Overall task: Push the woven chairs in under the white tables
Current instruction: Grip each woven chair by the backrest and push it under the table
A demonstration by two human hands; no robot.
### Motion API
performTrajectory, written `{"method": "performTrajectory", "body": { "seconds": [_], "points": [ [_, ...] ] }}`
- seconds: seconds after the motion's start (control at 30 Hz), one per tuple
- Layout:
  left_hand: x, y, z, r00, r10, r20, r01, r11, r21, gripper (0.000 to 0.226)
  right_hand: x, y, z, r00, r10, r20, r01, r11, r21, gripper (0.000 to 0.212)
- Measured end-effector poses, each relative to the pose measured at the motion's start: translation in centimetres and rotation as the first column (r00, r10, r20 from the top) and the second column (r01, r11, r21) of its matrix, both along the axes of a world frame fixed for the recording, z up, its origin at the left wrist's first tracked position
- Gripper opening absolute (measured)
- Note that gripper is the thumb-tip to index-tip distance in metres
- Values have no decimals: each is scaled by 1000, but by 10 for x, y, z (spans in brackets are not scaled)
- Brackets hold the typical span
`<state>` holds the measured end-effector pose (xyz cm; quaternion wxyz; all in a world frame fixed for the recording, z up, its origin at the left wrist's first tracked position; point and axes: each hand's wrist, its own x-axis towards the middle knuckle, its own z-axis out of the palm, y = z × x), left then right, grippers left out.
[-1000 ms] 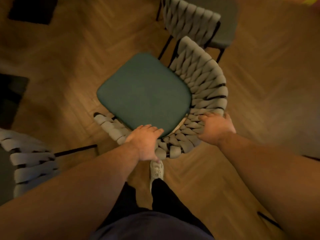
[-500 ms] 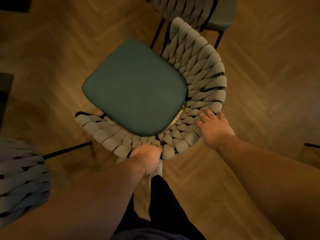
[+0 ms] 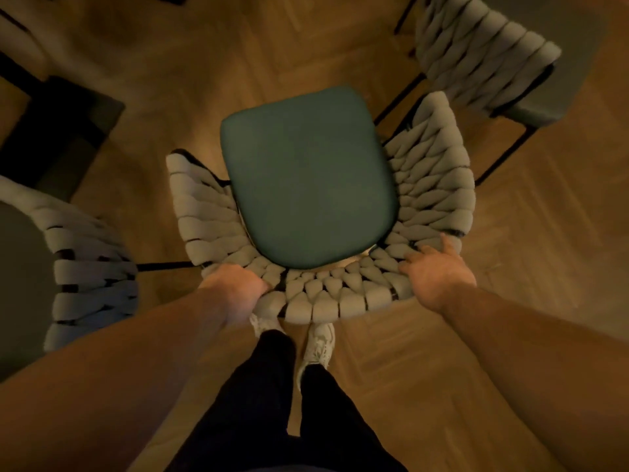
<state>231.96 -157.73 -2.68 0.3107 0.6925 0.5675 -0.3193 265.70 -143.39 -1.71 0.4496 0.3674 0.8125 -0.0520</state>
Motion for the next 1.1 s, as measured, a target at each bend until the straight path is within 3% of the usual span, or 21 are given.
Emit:
{"method": "performTrajectory", "body": {
  "seconds": [0.37,0.6,1.1],
  "points": [
    [-102,9,-10,997,62,-36,-60,997,57,38,-123,42,-8,993,117,6,-117,993,-28,58],
    [-144,24,-6,968,214,-129,-222,974,-50,47,-200,109,-2,960,279,-37,-280,959,-37,42],
    [-151,80,13,711,688,-148,-694,720,11,39,-337,260,-7,739,673,-23,-673,740,11,38]
  ]
}}
